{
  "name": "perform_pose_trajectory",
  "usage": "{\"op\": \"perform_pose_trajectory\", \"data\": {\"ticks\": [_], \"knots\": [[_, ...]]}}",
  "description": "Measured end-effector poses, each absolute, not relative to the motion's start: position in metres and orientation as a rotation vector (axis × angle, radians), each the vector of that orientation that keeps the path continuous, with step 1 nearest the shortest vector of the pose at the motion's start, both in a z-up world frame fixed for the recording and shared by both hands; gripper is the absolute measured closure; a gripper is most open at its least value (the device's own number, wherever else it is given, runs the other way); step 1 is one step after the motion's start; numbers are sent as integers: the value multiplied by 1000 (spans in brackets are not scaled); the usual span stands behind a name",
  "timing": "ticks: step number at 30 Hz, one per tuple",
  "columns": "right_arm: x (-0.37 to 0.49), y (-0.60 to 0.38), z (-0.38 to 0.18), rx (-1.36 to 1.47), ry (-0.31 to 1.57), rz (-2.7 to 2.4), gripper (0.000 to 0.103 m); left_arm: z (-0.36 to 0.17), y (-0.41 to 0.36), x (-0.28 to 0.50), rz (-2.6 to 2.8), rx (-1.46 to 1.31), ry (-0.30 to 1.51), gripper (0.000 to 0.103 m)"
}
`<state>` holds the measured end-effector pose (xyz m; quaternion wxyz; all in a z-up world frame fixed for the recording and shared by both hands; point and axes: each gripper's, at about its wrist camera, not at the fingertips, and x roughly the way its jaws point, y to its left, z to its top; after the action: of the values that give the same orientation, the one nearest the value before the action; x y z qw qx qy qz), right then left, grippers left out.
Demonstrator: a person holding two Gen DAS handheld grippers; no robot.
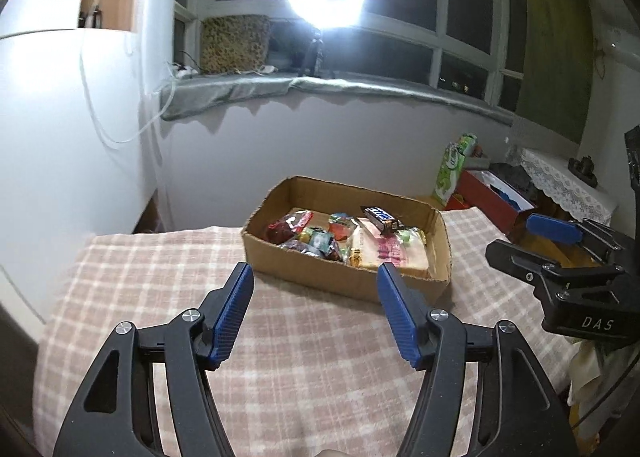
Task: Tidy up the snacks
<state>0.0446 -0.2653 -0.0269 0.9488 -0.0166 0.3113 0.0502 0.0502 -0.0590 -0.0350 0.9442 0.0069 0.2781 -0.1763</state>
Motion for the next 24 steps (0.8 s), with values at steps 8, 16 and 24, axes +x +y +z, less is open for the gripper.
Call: {"op": "perform_pose_trajectory", "data": {"ticks": [8,16,24], "knots": [[21,-258,-29,-37,604,70,6,-44,-46,30,-327,-37,577,39],[16,-257,-37,-29,608,57,0,-54,-44,28,-304,-31,604,39],[20,-255,-45,-27,630,57,0,-54,-48,27,-300,-19,605,30]]}}
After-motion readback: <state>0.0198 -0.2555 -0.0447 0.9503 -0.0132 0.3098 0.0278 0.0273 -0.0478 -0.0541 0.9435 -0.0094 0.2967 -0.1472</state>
